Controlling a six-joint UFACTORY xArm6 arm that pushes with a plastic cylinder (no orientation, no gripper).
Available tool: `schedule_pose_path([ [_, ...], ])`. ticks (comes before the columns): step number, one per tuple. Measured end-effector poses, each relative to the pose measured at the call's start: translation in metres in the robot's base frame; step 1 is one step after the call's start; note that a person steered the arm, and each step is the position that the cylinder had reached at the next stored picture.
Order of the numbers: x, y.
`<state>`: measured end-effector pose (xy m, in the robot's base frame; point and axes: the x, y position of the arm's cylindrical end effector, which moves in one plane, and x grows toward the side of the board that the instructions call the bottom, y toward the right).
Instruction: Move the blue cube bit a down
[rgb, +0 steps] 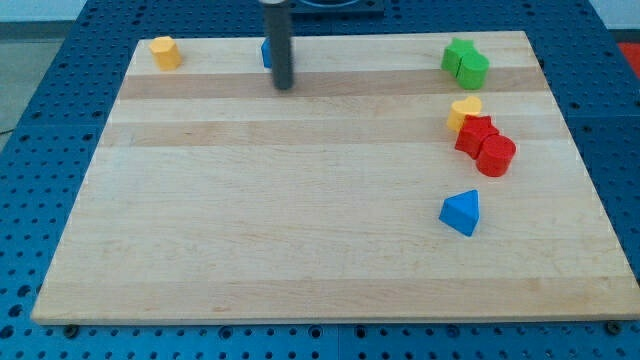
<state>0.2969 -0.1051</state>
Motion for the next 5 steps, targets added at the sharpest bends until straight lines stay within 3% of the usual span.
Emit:
schedule_pose_path([
  [1, -0.012, -0.062],
  [2, -0.049, -0.072],
  [3, -0.081, -0.07],
  [5, -0.083, -0.011],
])
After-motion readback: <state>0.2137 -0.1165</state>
